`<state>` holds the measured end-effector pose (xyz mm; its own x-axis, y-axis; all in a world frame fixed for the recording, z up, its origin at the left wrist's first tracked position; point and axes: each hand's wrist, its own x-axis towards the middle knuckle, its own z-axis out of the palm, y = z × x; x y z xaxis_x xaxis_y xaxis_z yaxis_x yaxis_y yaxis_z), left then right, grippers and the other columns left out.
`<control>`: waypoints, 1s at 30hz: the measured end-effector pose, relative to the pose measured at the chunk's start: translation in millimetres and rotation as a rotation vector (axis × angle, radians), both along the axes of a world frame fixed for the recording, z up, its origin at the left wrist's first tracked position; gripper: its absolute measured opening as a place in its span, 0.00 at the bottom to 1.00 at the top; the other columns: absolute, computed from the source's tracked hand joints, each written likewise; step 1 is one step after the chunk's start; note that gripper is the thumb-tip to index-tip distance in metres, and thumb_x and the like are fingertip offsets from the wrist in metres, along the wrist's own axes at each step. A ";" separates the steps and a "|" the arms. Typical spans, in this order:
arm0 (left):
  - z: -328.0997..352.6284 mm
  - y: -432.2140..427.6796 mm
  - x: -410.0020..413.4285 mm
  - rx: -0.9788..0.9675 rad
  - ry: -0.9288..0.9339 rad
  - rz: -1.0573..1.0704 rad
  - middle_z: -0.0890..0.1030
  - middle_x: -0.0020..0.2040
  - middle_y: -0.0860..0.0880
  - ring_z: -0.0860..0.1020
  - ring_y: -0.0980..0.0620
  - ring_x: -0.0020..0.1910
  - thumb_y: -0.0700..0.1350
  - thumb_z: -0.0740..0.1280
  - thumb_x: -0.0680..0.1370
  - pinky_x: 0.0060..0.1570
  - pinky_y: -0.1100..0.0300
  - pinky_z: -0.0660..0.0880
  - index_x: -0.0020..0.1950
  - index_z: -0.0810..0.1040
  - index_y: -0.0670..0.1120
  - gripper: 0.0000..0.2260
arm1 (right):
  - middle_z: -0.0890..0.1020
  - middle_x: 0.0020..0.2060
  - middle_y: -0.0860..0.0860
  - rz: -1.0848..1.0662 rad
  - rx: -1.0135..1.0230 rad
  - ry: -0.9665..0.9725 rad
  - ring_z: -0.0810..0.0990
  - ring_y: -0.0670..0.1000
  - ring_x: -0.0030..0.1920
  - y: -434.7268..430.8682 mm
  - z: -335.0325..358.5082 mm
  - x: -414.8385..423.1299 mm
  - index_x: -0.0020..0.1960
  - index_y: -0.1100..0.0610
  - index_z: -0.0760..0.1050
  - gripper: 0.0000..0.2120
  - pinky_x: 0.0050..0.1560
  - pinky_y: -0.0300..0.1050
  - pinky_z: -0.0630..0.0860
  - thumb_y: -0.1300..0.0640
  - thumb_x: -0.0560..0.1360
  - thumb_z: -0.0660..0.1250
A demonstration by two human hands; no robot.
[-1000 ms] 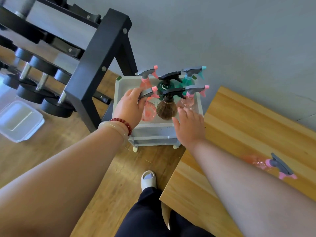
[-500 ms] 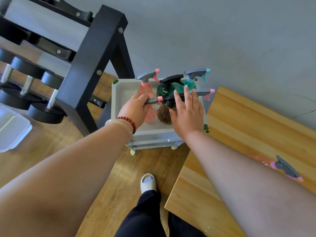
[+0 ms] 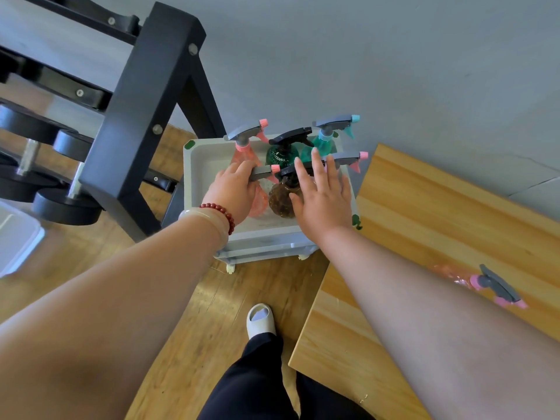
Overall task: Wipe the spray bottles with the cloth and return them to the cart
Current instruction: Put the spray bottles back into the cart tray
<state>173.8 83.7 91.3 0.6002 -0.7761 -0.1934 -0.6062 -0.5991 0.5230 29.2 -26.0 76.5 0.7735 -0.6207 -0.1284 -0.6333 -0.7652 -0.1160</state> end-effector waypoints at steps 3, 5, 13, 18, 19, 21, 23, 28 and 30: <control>1.9 -0.2 -3.9 0.035 -0.044 0.002 0.72 0.68 0.44 0.67 0.41 0.68 0.44 0.58 0.83 0.66 0.45 0.66 0.73 0.66 0.48 0.17 | 0.39 0.80 0.51 -0.004 -0.007 -0.018 0.38 0.58 0.79 -1.6 1.9 -8.9 0.80 0.47 0.43 0.29 0.76 0.56 0.38 0.45 0.84 0.51; 3.7 0.1 -8.0 0.032 -0.069 0.007 0.69 0.71 0.44 0.63 0.40 0.72 0.43 0.57 0.83 0.69 0.43 0.63 0.75 0.65 0.49 0.19 | 0.38 0.80 0.51 -0.021 0.009 -0.019 0.38 0.57 0.79 -3.0 2.9 -18.5 0.80 0.47 0.42 0.29 0.76 0.56 0.38 0.46 0.84 0.51; 11.6 -5.3 -46.6 -0.101 -0.170 0.079 0.65 0.75 0.45 0.55 0.42 0.77 0.43 0.58 0.83 0.74 0.42 0.56 0.75 0.67 0.47 0.19 | 0.36 0.79 0.51 -0.073 0.037 0.002 0.34 0.55 0.78 -14.3 7.9 -70.9 0.79 0.46 0.35 0.31 0.77 0.58 0.39 0.45 0.84 0.49; 10.6 -16.3 -89.7 -0.120 -0.214 0.004 0.64 0.76 0.44 0.55 0.42 0.77 0.42 0.60 0.82 0.75 0.41 0.56 0.74 0.68 0.45 0.20 | 0.34 0.78 0.51 -0.116 0.039 0.078 0.32 0.56 0.78 -23.7 11.1 -118.1 0.79 0.46 0.35 0.29 0.76 0.58 0.38 0.45 0.84 0.46; 10.2 -19.1 -100.2 -0.115 -0.211 -0.013 0.64 0.76 0.44 0.55 0.42 0.77 0.42 0.60 0.82 0.75 0.39 0.56 0.74 0.68 0.45 0.20 | 0.34 0.79 0.51 -0.132 0.056 0.076 0.32 0.56 0.78 -25.2 11.4 -128.4 0.79 0.46 0.36 0.29 0.76 0.58 0.38 0.45 0.84 0.47; 8.5 -24.8 -123.0 -0.103 -0.198 -0.047 0.65 0.76 0.44 0.55 0.41 0.77 0.42 0.61 0.81 0.73 0.39 0.58 0.74 0.68 0.45 0.20 | 0.35 0.79 0.50 -0.165 0.085 0.057 0.33 0.55 0.78 -28.9 11.2 -148.7 0.80 0.45 0.39 0.28 0.77 0.59 0.39 0.45 0.84 0.47; 5.2 -30.8 -146.1 -0.101 -0.197 -0.102 0.66 0.75 0.43 0.57 0.41 0.76 0.41 0.62 0.81 0.71 0.39 0.60 0.73 0.69 0.43 0.20 | 0.36 0.79 0.50 -0.191 0.091 0.051 0.33 0.55 0.78 -32.8 10.4 -169.6 0.80 0.45 0.40 0.28 0.77 0.59 0.39 0.45 0.84 0.48; -1.0 -50.3 -200.6 -0.077 -0.215 -0.290 0.67 0.74 0.44 0.59 0.41 0.75 0.41 0.64 0.79 0.73 0.42 0.60 0.74 0.69 0.45 0.22 | 0.37 0.79 0.50 -0.237 0.096 0.046 0.34 0.54 0.78 -43.6 5.4 -219.5 0.80 0.45 0.39 0.29 0.76 0.57 0.38 0.45 0.84 0.48; -2.9 -56.5 -220.6 -0.077 -0.220 -0.342 0.69 0.73 0.42 0.62 0.39 0.74 0.40 0.66 0.78 0.72 0.39 0.63 0.72 0.71 0.43 0.21 | 0.37 0.79 0.50 -0.261 0.095 0.044 0.34 0.54 0.78 -48.1 2.1 -237.5 0.80 0.45 0.40 0.29 0.76 0.57 0.38 0.44 0.84 0.49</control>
<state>-46.9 27.2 88.4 0.3256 -0.9452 -0.0231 -0.8660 -0.3080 0.3939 -208.3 -74.1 78.6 0.5815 -0.7815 -0.2260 -0.8134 -0.5627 -0.1473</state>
